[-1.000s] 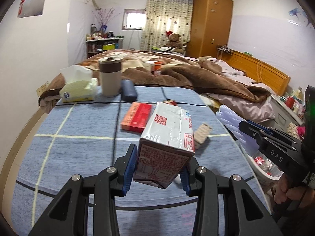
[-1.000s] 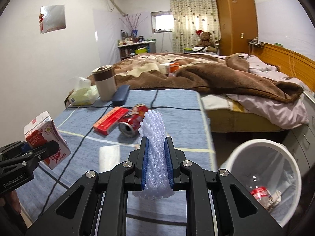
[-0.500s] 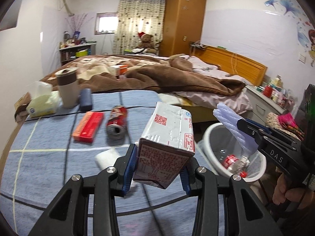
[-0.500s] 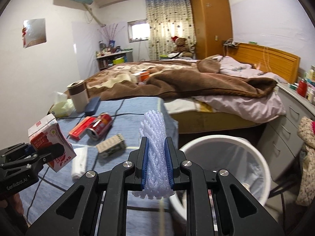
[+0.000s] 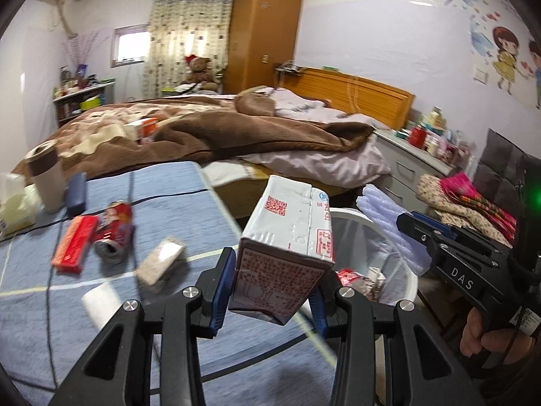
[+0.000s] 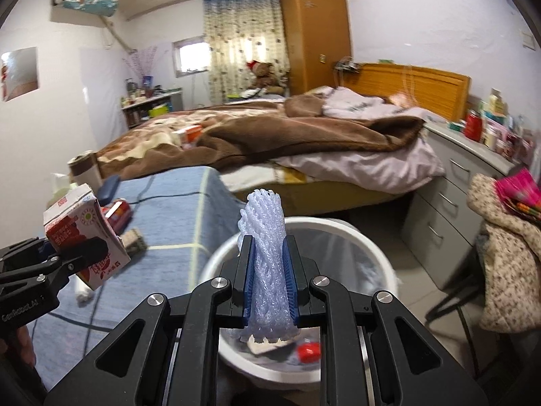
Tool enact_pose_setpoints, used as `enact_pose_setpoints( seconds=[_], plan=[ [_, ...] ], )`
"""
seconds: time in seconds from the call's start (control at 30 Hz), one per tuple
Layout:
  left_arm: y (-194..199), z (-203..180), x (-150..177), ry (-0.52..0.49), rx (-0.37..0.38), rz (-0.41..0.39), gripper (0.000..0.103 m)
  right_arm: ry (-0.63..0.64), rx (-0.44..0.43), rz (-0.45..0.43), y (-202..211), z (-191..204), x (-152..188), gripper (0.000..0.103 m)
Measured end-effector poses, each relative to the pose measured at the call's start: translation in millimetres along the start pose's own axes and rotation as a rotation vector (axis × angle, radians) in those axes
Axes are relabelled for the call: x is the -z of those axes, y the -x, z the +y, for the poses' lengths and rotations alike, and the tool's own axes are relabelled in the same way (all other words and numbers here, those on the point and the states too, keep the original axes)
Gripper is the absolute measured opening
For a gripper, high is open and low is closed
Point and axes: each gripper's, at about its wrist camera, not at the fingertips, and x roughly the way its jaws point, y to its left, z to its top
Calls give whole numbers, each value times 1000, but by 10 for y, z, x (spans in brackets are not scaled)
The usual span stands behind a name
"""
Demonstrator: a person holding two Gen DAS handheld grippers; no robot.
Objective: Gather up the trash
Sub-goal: 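Carry the carton with the left tool while the right tool carries the mesh sleeve over the bin, then open the left tool while the right tool opens, dropping both items into the bin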
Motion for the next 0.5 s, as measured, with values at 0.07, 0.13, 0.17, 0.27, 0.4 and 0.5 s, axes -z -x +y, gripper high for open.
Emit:
enact_pose_setpoints(
  seconds=[0.07,0.13,0.17,0.27,0.4,0.5],
  plan=[
    [-81,-100,-19,-22,17,13,42,-16,22,7,-1,-92,22,17],
    [-169,-194,-35,-30,40,26,42,-31,39,13,-9,-171,43,17],
    [-213,-228,-40,-32,52,35,42,-36,45,18,-16,-202,51,17],
    [-337,-348,-43,-45,74,57,42,-48,66,29,-15,-267,87,17],
    [-439,-454,-29,-49,98,70,42,-51,83,47,-48,-319,116,17],
    [-518,-516,-26,-52,110,82,42,-48,92,59,-65,-343,139,17]
  ],
)
